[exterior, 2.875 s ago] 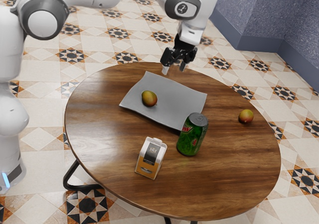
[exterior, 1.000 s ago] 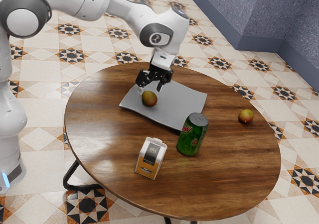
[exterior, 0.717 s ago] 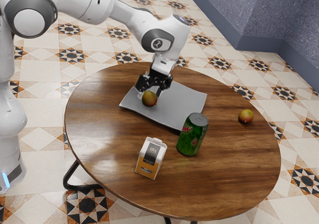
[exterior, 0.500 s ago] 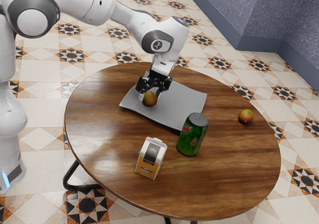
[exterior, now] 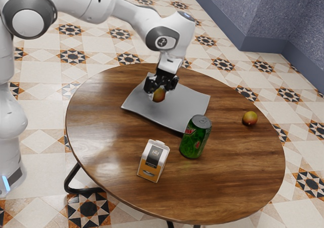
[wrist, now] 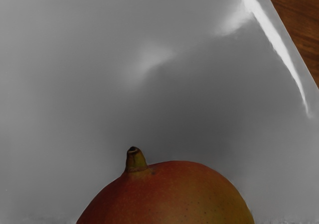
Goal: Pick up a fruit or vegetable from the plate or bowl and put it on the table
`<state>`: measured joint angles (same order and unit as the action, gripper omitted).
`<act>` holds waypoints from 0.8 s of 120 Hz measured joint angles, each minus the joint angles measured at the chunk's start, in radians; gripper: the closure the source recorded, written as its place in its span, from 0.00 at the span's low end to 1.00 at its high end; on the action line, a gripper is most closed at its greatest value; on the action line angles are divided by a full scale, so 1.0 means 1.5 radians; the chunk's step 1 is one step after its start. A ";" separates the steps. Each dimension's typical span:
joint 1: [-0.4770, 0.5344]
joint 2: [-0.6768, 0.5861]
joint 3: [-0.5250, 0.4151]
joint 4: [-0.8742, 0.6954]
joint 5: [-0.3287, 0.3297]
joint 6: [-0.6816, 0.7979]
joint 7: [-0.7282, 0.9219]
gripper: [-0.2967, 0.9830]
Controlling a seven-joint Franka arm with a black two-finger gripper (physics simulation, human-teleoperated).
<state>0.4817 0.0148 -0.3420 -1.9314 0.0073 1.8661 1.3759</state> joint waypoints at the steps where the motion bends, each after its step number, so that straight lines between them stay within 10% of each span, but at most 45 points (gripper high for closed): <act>1: 0.001 -0.003 -0.001 0.000 0.000 -0.001 -0.001 0.55; 96: 0.002 -0.243 -0.142 -0.202 -0.121 0.007 -0.056 0.54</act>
<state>0.4841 -0.3496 -0.5553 -2.2350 -0.1737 1.8771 1.2921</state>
